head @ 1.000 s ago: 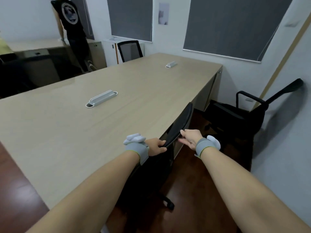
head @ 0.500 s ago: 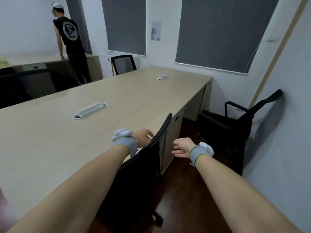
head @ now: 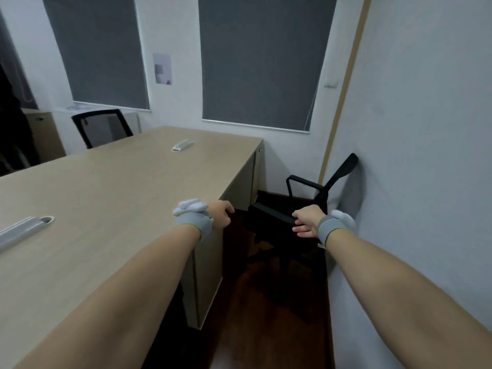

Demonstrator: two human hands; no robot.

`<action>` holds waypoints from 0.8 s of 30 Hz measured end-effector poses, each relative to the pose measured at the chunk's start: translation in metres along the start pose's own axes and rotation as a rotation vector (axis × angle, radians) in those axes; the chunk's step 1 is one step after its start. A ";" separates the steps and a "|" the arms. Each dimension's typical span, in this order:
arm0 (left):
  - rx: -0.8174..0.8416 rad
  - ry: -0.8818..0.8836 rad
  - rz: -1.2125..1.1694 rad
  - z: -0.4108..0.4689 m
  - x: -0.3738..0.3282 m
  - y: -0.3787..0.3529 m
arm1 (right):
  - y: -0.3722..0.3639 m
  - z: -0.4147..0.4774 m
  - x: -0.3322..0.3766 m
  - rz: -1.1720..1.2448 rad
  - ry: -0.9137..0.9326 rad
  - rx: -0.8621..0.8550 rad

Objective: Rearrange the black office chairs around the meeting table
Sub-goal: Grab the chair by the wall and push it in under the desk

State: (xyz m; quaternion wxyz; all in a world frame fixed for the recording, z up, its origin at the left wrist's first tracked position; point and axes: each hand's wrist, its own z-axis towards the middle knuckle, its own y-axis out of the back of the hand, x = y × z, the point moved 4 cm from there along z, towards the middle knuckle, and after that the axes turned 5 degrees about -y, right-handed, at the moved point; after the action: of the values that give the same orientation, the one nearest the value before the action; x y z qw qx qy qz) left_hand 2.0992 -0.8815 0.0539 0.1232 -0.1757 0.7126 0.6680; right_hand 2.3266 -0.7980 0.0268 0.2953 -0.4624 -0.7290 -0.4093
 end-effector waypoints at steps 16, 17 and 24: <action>0.207 -0.140 0.102 0.339 -0.055 -0.048 | 0.122 0.235 0.112 0.153 -0.016 -0.251; 0.217 -0.141 0.105 0.357 -0.060 -0.054 | 0.132 0.253 0.117 0.157 -0.017 -0.269; 0.312 -0.125 0.172 0.466 -0.081 -0.109 | 0.191 0.359 0.125 0.131 -0.093 -0.410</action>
State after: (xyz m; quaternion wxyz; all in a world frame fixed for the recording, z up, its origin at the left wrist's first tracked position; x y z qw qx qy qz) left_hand 2.1909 -0.4154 -0.0481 0.1352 -0.0511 0.8108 0.5671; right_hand 2.4334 -0.3864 0.0135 0.1872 -0.5777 -0.6118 -0.5069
